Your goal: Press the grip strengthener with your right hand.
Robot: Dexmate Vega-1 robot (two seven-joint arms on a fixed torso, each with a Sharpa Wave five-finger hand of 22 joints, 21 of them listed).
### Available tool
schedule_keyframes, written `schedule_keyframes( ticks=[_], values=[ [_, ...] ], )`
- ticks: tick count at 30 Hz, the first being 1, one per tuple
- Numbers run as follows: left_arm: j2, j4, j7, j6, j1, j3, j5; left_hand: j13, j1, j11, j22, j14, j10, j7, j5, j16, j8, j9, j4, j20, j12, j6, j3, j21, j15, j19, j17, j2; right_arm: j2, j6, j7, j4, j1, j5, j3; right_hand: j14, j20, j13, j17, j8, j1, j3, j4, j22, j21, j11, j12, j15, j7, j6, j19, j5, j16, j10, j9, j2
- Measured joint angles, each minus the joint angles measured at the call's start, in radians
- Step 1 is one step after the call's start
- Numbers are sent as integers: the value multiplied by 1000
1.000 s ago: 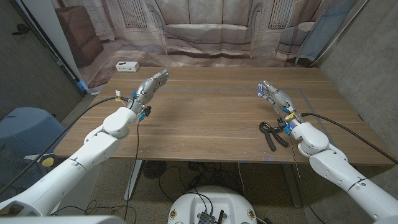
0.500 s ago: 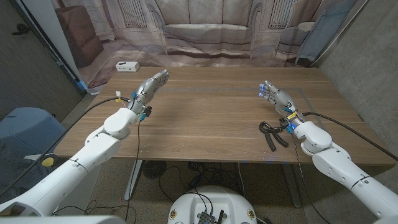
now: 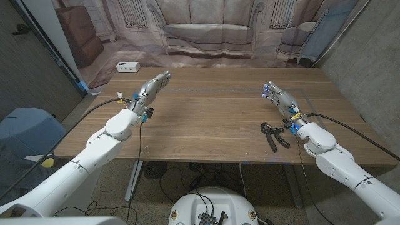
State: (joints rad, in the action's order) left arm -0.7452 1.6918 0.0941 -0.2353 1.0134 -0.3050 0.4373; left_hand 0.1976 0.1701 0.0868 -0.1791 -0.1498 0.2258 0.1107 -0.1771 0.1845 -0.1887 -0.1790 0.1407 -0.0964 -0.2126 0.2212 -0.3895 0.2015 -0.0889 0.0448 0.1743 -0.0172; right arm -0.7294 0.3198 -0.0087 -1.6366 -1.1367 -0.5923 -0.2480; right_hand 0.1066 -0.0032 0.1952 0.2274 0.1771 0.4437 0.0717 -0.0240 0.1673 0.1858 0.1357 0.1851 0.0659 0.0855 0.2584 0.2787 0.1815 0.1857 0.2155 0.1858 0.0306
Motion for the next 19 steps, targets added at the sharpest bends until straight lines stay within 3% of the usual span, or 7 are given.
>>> schedule_keyframes(
  ticks=[19],
  values=[
    [1, 5, 2, 4, 6, 0, -1, 0, 0, -3, 0, 0, -4, 4, 0, 0, 0, 0, 0, 4, 0, -4, 0, 0, 0, -4, 0, 0, -4, -5, -5, 3, -2, -10, 0, 0, 4, 0, 0, 3, -5, 0, 0, 0, 0, 2, 0, 0, 0, 0, -4, 0, 8, -2, 0, 5]
  ],
)
